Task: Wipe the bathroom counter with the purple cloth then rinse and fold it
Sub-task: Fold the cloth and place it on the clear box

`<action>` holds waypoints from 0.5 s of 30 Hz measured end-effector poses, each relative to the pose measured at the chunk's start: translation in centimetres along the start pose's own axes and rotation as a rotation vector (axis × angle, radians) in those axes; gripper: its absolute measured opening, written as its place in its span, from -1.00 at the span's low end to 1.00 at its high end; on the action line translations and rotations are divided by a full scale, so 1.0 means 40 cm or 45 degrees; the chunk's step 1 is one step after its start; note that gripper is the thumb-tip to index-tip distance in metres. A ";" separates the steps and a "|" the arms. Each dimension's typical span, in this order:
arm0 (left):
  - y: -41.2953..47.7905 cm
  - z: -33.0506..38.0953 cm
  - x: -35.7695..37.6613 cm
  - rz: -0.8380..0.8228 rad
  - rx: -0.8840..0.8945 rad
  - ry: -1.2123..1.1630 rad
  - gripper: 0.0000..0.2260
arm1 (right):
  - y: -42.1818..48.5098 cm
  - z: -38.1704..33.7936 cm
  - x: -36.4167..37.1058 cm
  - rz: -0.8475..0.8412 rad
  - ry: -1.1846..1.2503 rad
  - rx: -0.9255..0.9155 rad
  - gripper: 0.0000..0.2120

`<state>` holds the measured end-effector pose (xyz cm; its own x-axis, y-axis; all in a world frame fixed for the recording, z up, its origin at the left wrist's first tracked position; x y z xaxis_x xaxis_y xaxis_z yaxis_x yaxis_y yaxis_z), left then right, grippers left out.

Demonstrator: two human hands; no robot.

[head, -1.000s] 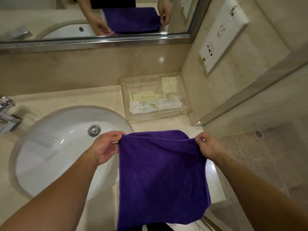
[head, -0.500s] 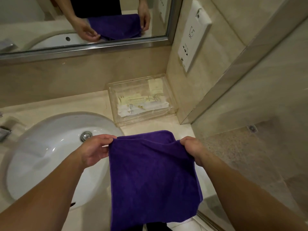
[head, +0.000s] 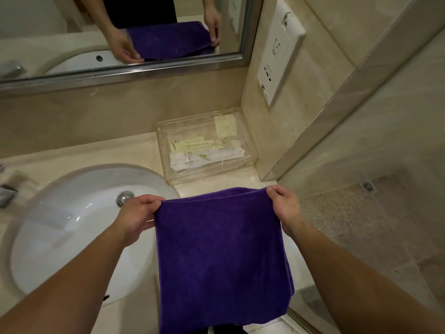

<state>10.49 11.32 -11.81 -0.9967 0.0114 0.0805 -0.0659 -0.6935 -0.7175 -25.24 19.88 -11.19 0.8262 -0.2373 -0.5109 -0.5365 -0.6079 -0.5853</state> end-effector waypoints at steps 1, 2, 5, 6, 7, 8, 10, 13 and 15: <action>-0.002 0.000 0.000 0.024 0.030 0.021 -0.84 | -0.001 -0.003 -0.004 0.023 0.012 -0.029 -0.78; -0.003 0.000 0.000 0.048 0.053 0.040 -0.85 | 0.000 -0.005 -0.008 0.046 0.018 -0.054 -0.80; -0.004 0.000 -0.004 0.090 0.095 0.083 -0.85 | 0.000 -0.012 -0.018 0.121 0.025 -0.098 -0.81; -0.003 0.000 -0.006 0.096 0.102 0.091 -0.85 | 0.000 -0.014 -0.019 0.136 0.012 -0.116 -0.78; -0.002 0.001 -0.008 0.102 0.105 0.096 -0.85 | 0.004 -0.012 -0.019 0.140 -0.007 -0.133 -0.74; -0.001 0.002 -0.010 0.107 0.105 0.098 -0.84 | 0.006 -0.011 -0.019 0.135 -0.033 -0.146 -0.71; 0.000 0.005 -0.015 0.106 0.101 0.109 -0.85 | 0.008 -0.009 -0.020 0.117 -0.076 -0.148 -0.70; 0.005 0.011 -0.019 0.078 0.081 0.152 -0.82 | 0.008 -0.016 -0.028 0.094 -0.141 -0.158 -0.80; 0.011 0.016 -0.021 0.046 0.076 0.232 -0.79 | 0.009 -0.023 -0.036 0.086 -0.122 -0.166 -0.86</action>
<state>11.31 10.55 -11.78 -0.9908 0.1122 -0.0752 -0.0323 -0.7371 -0.6750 -26.45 19.31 -10.10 0.7657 -0.2112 -0.6076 -0.5581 -0.6877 -0.4642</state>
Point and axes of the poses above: each hand's wrist, its own y-axis towards the middle knuckle, its own x-axis out of the palm, z = x × y, the point moved 4 cm from there along y, towards the middle knuckle, and after that the axes turned 15 degrees about -y, right-handed, at the moved point
